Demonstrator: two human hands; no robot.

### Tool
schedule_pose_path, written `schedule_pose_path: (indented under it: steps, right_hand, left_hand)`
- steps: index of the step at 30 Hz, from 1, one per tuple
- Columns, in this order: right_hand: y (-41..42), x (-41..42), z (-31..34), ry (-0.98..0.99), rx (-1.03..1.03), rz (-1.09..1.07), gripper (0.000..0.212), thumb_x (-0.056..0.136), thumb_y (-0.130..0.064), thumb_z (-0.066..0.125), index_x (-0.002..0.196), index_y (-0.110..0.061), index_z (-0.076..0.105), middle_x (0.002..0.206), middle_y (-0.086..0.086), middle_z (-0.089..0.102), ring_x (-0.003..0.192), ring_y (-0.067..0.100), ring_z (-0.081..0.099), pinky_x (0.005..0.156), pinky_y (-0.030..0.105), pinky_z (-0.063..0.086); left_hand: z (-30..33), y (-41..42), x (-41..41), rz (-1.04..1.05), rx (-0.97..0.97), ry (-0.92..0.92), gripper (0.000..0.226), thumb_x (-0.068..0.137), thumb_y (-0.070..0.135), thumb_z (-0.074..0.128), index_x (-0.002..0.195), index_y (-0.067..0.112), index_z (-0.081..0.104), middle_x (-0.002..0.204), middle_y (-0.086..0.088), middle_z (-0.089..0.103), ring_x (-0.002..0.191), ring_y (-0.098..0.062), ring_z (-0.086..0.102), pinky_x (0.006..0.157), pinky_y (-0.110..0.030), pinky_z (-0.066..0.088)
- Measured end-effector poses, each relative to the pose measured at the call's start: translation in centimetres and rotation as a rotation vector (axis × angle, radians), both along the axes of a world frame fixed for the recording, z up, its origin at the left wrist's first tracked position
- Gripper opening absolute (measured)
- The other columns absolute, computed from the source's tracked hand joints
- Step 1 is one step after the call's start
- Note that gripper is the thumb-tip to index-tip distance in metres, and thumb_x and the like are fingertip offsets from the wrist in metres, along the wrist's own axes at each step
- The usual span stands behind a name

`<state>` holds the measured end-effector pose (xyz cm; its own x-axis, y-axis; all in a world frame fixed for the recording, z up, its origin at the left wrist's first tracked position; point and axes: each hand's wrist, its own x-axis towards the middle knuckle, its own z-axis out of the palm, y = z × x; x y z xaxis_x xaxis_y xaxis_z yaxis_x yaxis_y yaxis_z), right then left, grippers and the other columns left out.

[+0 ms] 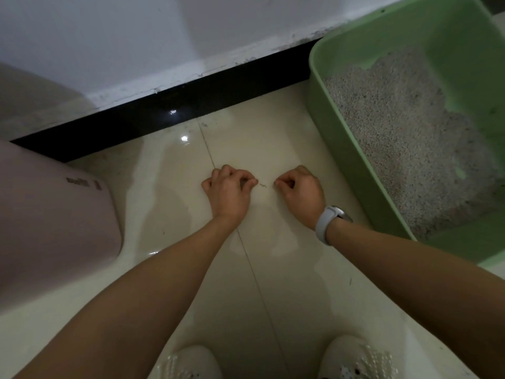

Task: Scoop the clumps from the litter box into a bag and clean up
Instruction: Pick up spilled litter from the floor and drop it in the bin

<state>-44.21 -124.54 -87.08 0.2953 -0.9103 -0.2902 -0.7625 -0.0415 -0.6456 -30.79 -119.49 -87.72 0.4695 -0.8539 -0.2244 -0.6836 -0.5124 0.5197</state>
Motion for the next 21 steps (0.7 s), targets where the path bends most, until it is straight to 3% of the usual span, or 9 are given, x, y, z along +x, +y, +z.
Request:
schedule_pose_path:
  steps: [4,6,8,10,13,14,16,18,21]
  right_hand:
    - [0.5,0.7,-0.3,0.023,-0.063,0.08,0.014,0.086,-0.019,0.06,0.088,-0.008,0.069,0.098,0.008,0.059,0.088,0.024,0.057,0.072,0.026,0.038]
    - [0.5,1.0,-0.3,0.044,-0.111,0.11,0.013,0.085,-0.018,0.061,0.086,-0.008,0.069,0.096,0.008,0.06,0.089,0.025,0.056,0.076,0.03,0.04]
    - [0.4,1.1,-0.4,0.083,-0.18,0.178,0.012,0.085,-0.014,0.061,0.084,-0.006,0.069,0.093,0.011,0.061,0.086,0.029,0.057,0.074,0.032,0.04]
    - [0.6,1.4,-0.2,0.121,-0.252,0.252,0.008,0.081,-0.006,0.061,0.079,-0.004,0.069,0.086,0.014,0.061,0.074,0.034,0.059,0.067,0.031,0.04]
    - [1.0,2.0,0.0,0.208,-0.366,0.359,0.011,0.06,0.006,0.068,0.065,-0.003,0.064,0.069,0.014,0.058,0.048,0.031,0.054,0.052,0.023,0.034]
    - [1.0,2.3,0.1,0.283,-0.387,0.407,0.017,0.056,0.009,0.069,0.067,-0.002,0.063,0.071,0.015,0.058,0.049,0.03,0.053,0.051,0.022,0.03]
    - [0.9,2.9,0.4,0.364,-0.274,0.422,0.019,0.072,0.007,0.06,0.089,0.0,0.061,0.096,0.017,0.056,0.071,0.033,0.057,0.058,0.027,0.029]
    - [0.4,3.0,1.3,0.257,-0.121,0.322,0.017,0.088,-0.002,0.046,0.101,-0.002,0.057,0.112,0.015,0.049,0.089,0.035,0.054,0.067,0.031,0.036]
    - [-1.2,4.2,4.8,-0.001,-0.1,0.192,0.013,0.091,-0.006,0.048,0.095,-0.002,0.059,0.106,0.015,0.051,0.09,0.033,0.054,0.076,0.032,0.04]
  left_hand:
    - [0.5,0.0,1.0,0.075,-0.049,0.147,0.014,0.088,0.023,0.06,0.091,0.013,0.068,0.1,-0.007,0.056,0.102,-0.023,0.05,0.086,-0.023,0.021]
    - [0.8,0.1,1.9,0.118,-0.074,0.204,0.012,0.087,0.018,0.061,0.089,0.008,0.067,0.098,-0.009,0.055,0.098,-0.027,0.054,0.093,-0.032,0.035]
    - [1.1,0.4,2.8,0.158,-0.104,0.236,0.011,0.087,0.015,0.061,0.088,0.005,0.066,0.093,-0.007,0.05,0.094,-0.029,0.055,0.09,-0.037,0.042]
    - [1.3,1.0,3.6,0.173,-0.094,0.232,0.011,0.088,0.013,0.06,0.088,0.004,0.066,0.095,-0.009,0.05,0.093,-0.029,0.055,0.087,-0.033,0.043]
    - [1.4,2.0,4.4,0.162,-0.045,0.199,0.012,0.088,0.014,0.06,0.089,0.003,0.065,0.1,-0.014,0.052,0.094,-0.028,0.055,0.084,-0.027,0.04]
    - [1.5,2.2,4.5,0.159,-0.029,0.187,0.013,0.088,0.014,0.06,0.09,0.003,0.065,0.101,-0.014,0.052,0.094,-0.028,0.055,0.082,-0.024,0.038]
    - [2.2,2.4,4.6,0.15,-0.024,0.168,0.013,0.089,0.015,0.059,0.091,0.003,0.065,0.101,-0.013,0.052,0.094,-0.025,0.054,0.079,-0.02,0.034]
    - [4.1,2.0,4.5,0.12,-0.101,0.159,0.012,0.09,0.014,0.058,0.091,0.004,0.064,0.098,-0.009,0.05,0.086,-0.018,0.052,0.077,-0.018,0.035]
    - [8.9,0.4,4.0,0.041,-0.336,0.116,0.009,0.091,0.016,0.057,0.089,0.009,0.061,0.091,0.005,0.043,0.07,0.0,0.045,0.067,-0.011,0.035]
